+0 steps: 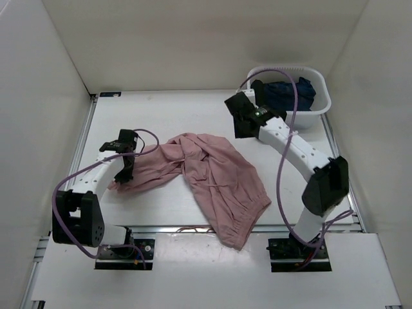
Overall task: Fold and stack the trousers
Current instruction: Flatten the trousers out
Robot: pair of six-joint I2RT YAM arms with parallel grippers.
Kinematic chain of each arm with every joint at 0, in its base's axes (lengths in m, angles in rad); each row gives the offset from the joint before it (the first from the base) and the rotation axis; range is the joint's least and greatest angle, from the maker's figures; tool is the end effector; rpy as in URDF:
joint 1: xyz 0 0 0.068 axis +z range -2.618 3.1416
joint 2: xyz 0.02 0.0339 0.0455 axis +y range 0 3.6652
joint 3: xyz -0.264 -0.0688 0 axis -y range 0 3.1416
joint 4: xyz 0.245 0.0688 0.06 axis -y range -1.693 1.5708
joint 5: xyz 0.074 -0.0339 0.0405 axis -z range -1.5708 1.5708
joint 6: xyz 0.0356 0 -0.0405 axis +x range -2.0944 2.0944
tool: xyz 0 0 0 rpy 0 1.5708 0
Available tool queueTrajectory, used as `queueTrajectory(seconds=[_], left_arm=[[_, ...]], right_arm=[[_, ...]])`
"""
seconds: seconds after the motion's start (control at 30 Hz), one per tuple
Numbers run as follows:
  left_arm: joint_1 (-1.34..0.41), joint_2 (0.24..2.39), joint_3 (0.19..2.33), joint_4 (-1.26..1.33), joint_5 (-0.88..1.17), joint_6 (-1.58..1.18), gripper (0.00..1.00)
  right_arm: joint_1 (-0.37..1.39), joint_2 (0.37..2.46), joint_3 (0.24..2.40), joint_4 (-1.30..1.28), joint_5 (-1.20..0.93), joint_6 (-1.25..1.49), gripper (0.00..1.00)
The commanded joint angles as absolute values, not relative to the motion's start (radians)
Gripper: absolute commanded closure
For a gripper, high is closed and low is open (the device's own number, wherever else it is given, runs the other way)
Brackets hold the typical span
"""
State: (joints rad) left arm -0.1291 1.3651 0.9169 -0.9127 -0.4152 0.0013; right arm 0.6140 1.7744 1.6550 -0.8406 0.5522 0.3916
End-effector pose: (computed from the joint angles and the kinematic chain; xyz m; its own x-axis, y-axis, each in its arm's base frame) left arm 0.2350 -0.0160 0.2156 -0.9699 0.1271 -0.2078 0.0357 0.9181 0.3948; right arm 0.3243 0.2057 0.3170 -0.7122 -0.1045 -0.6941 0.0295 0.9835 -0.1783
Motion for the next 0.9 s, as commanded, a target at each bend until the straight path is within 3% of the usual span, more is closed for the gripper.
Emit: queueTrajectory(seconds=[0.0, 0.03, 0.13, 0.17, 0.3, 0.67, 0.73, 0.77, 0.8, 0.83, 0.87], left_arm=[[-0.112, 1.336, 0.948, -0.923, -0.419, 0.000, 0.72], [-0.103, 1.336, 0.948, -0.923, -0.419, 0.000, 0.72], [-0.081, 1.362, 0.936, -0.923, -0.419, 0.000, 0.73], [-0.081, 1.362, 0.936, -0.923, -0.419, 0.000, 0.73], [-0.023, 1.429, 0.951, -0.902, -0.430, 0.000, 0.77], [0.008, 1.611, 1.146, -0.914, -0.430, 0.000, 0.77], [0.008, 1.624, 1.170, -0.925, -0.420, 0.000, 0.77], [0.008, 1.634, 1.186, -0.925, -0.420, 0.000, 0.77], [0.008, 1.634, 1.186, -0.934, -0.420, 0.000, 0.77], [0.008, 1.634, 1.195, -0.934, -0.420, 0.000, 0.77], [0.008, 1.634, 1.195, -0.934, -0.437, 0.000, 0.77]], right_arm=[[0.705, 1.648, 1.560, -0.875, 0.525, 0.354, 0.52], [0.730, 1.578, 1.518, -0.874, 0.465, 0.354, 0.33], [0.872, 1.453, 1.314, -0.839, 0.339, 0.374, 0.12], [0.924, 1.430, 1.264, -0.830, 0.315, 0.385, 0.08], [1.207, 1.385, 1.093, -0.830, 0.225, 0.420, 0.04], [1.381, 1.522, 1.002, -0.792, 0.133, 0.370, 0.04], [1.381, 1.560, 0.959, -0.740, 0.133, 0.418, 0.10], [1.381, 1.578, 0.950, -0.712, 0.144, 0.432, 0.18], [1.367, 1.578, 0.950, -0.712, 0.144, 0.442, 0.36], [1.358, 1.592, 0.950, -0.712, 0.153, 0.460, 0.46], [1.326, 1.607, 0.950, -0.727, 0.164, 0.460, 0.75]])
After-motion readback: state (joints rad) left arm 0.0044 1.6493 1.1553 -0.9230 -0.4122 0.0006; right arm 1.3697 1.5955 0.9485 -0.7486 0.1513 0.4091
